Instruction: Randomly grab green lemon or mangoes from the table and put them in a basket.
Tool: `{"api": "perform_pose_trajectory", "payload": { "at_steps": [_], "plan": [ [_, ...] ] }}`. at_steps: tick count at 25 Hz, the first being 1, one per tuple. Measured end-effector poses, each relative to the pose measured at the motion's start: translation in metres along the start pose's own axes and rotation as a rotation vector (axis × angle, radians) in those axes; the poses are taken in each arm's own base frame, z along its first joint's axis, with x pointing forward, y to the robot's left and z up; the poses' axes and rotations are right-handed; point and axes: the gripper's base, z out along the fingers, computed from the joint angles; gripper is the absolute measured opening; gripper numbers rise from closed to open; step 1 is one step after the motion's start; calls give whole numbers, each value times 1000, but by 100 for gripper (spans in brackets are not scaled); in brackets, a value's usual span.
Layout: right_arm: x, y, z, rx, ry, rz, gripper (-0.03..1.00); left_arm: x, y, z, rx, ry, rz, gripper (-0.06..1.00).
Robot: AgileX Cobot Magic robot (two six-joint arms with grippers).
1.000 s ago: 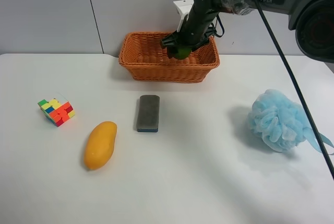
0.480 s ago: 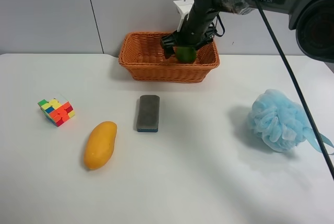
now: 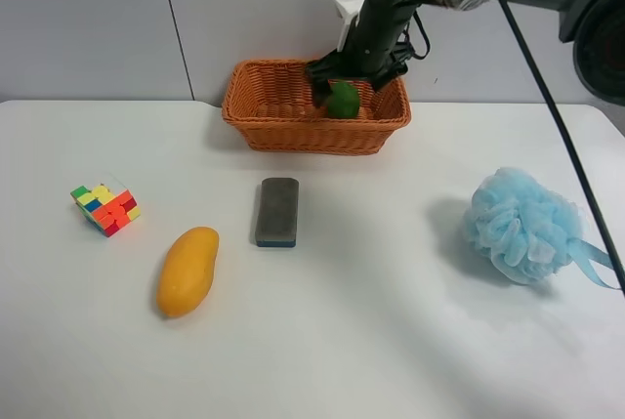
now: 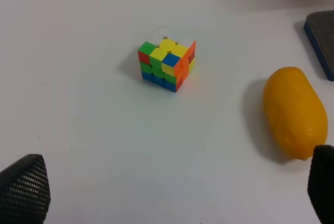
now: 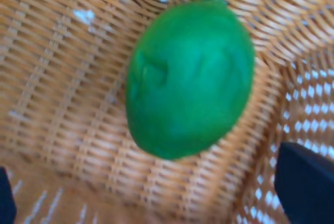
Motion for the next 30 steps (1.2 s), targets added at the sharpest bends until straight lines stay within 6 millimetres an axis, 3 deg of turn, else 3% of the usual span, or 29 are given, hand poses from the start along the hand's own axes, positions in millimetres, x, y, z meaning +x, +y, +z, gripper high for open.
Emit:
{"api": "perform_pose_trajectory", "payload": {
  "at_steps": [9, 13, 17, 21, 26, 30],
  "plan": [
    [-3, -3, -121, 5, 67, 6, 99, 0, 0, 0, 0, 0, 0, 99],
    [-3, -3, -176, 0, -1, 8, 99, 0, 0, 0, 0, 0, 0, 99],
    [12, 4, -222, -12, -54, -10, 99, 0, 0, 0, 0, 0, 0, 99],
    [58, 21, -255, -44, -23, -64, 99, 0, 0, 0, 0, 0, 0, 99],
    [146, 32, -287, -83, 43, -142, 99, 0, 0, 0, 0, 0, 0, 99],
    [216, 24, -299, -96, 70, -174, 99, 0, 0, 0, 0, 0, 0, 99]
  ]
}}
